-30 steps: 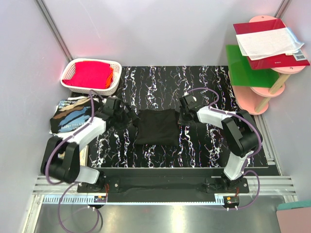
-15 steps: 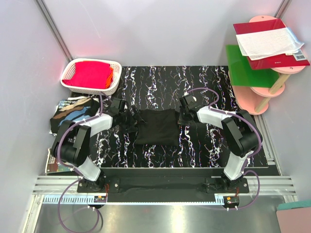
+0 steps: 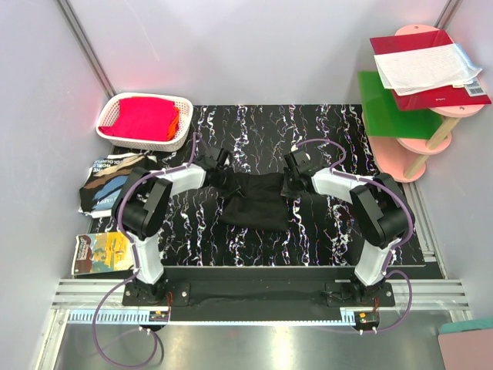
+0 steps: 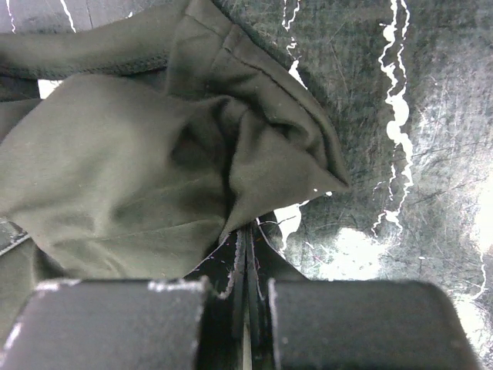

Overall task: Fold and stack the t-shirts
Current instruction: Put the neatly folded tshirt into the corner of the board with the left arm

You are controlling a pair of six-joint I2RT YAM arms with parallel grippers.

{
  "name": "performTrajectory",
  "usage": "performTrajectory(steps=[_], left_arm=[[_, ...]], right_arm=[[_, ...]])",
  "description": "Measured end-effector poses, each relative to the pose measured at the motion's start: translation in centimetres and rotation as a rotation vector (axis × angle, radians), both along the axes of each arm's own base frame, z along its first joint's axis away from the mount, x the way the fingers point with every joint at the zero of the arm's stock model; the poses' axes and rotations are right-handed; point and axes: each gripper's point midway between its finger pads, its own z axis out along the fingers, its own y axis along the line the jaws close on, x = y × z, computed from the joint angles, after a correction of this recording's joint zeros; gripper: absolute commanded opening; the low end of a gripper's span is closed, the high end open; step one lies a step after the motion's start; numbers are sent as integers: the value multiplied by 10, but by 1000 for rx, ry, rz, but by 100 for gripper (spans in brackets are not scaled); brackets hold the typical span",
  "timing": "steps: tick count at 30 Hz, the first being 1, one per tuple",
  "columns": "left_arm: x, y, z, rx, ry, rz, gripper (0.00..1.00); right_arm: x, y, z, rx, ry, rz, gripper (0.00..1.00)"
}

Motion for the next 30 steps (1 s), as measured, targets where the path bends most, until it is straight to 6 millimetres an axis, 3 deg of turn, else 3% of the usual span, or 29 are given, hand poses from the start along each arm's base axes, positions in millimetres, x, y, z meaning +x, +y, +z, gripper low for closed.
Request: performTrajectory(steps=[5, 8, 10, 11, 12, 15, 18, 26, 30], left_arm=[[0, 1, 1, 31, 0, -4, 0], [-2, 16, 3, 116, -5, 9, 0], [-6, 38, 5, 216, 2, 30, 0], [-9, 51, 8, 272, 9, 41, 0], [-10, 65, 11, 328, 13, 51, 0], [-11, 104, 20, 467, 38, 80, 0], [-8, 135, 28, 563, 55, 106, 0], [-14, 207, 41, 783, 120, 170, 0], [-11, 236, 63, 912, 113, 191, 0]], right_arm=[[0, 1, 0, 9, 3, 5, 0], [-1, 3, 1, 19, 8, 11, 0], [-3, 6, 1, 34, 15, 22, 4], [-4, 7, 1, 38, 18, 27, 10], [-5, 9, 1, 46, 22, 38, 33], [-7, 17, 4, 86, 20, 83, 63], [-6, 25, 13, 123, -5, 131, 76], [-14, 21, 22, 113, -32, 186, 78], [-17, 20, 26, 114, -44, 198, 78]])
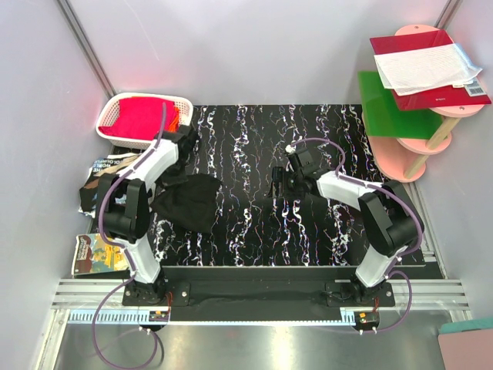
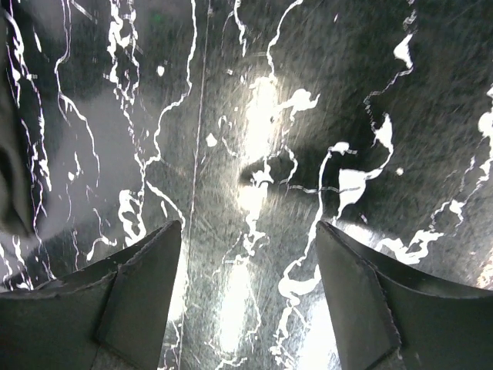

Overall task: Fold and stack the t-shirts
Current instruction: Put the neatly folded tshirt into the corner of the board with the left arm

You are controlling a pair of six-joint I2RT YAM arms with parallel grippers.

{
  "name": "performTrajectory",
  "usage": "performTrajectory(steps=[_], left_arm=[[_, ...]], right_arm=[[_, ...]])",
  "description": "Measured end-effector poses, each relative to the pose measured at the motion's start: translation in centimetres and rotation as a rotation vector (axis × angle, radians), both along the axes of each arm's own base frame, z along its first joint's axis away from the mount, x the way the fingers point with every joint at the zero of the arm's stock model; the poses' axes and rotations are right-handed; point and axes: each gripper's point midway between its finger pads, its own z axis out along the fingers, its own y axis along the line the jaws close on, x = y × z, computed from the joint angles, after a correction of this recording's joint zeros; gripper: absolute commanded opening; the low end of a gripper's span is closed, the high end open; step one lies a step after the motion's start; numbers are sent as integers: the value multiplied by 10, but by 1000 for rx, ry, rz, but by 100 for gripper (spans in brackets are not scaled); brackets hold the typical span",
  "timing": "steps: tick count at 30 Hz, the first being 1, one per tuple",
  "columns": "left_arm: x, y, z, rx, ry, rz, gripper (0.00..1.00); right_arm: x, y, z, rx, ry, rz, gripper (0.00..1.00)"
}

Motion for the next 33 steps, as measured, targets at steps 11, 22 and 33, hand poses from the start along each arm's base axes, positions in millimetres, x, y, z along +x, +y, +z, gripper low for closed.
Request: performTrajectory(steps=[11, 22, 33], left_arm=[[43, 70, 86, 137, -183, 142, 0], [37, 164, 91, 173, -130, 330, 0], [48, 224, 87, 206, -85, 380, 1]], right_arm=[[-19, 0, -10, 21, 44, 49, 78], [-25, 13, -9, 95, 52, 100, 78], [-24, 20, -8, 132, 53, 117, 78]])
